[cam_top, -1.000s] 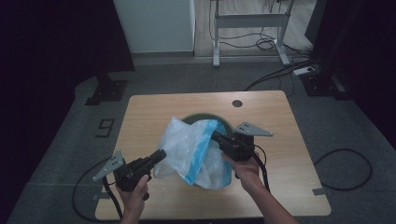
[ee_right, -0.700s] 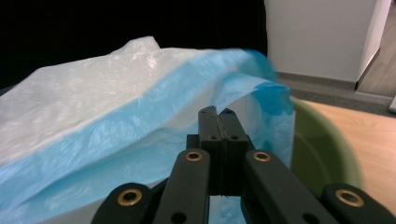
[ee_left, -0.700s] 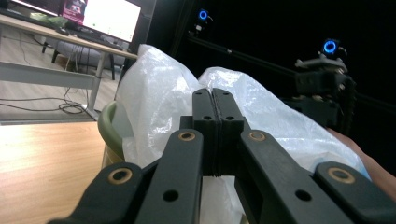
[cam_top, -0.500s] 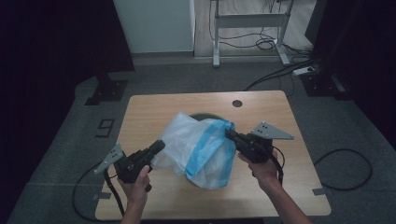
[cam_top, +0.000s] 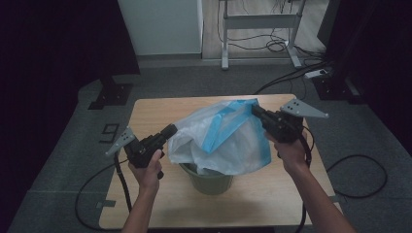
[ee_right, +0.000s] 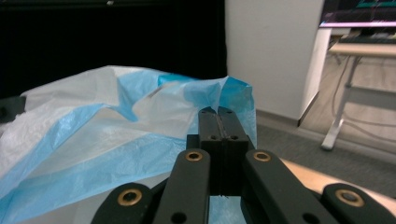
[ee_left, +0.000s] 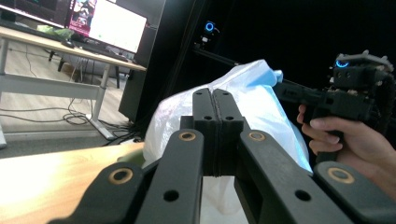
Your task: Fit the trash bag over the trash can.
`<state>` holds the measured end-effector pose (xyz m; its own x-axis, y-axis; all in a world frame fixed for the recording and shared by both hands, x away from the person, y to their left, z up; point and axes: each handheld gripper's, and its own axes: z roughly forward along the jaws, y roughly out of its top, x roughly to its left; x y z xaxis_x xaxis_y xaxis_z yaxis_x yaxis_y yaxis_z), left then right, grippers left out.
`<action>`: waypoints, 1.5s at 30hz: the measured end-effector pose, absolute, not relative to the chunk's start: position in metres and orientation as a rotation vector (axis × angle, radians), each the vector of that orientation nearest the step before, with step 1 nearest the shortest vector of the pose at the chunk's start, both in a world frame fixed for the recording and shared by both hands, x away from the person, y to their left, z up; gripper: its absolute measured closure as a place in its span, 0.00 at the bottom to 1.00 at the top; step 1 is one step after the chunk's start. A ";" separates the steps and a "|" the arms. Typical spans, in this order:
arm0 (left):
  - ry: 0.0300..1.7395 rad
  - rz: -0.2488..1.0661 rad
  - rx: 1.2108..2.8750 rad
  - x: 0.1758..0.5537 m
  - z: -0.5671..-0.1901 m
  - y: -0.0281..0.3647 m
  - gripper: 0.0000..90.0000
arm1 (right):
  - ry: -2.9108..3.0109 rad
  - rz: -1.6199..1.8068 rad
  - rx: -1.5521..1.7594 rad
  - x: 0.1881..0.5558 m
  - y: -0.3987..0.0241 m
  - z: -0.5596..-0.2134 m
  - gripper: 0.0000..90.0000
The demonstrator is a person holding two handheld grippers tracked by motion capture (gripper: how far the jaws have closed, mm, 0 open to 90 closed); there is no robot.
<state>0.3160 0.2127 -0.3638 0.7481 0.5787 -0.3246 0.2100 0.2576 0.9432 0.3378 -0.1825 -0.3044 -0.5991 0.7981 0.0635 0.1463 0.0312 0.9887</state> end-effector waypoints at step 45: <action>0.805 0.348 1.288 0.298 -0.382 0.252 0.93 | 1.799 1.658 0.906 0.326 -0.214 -0.349 0.99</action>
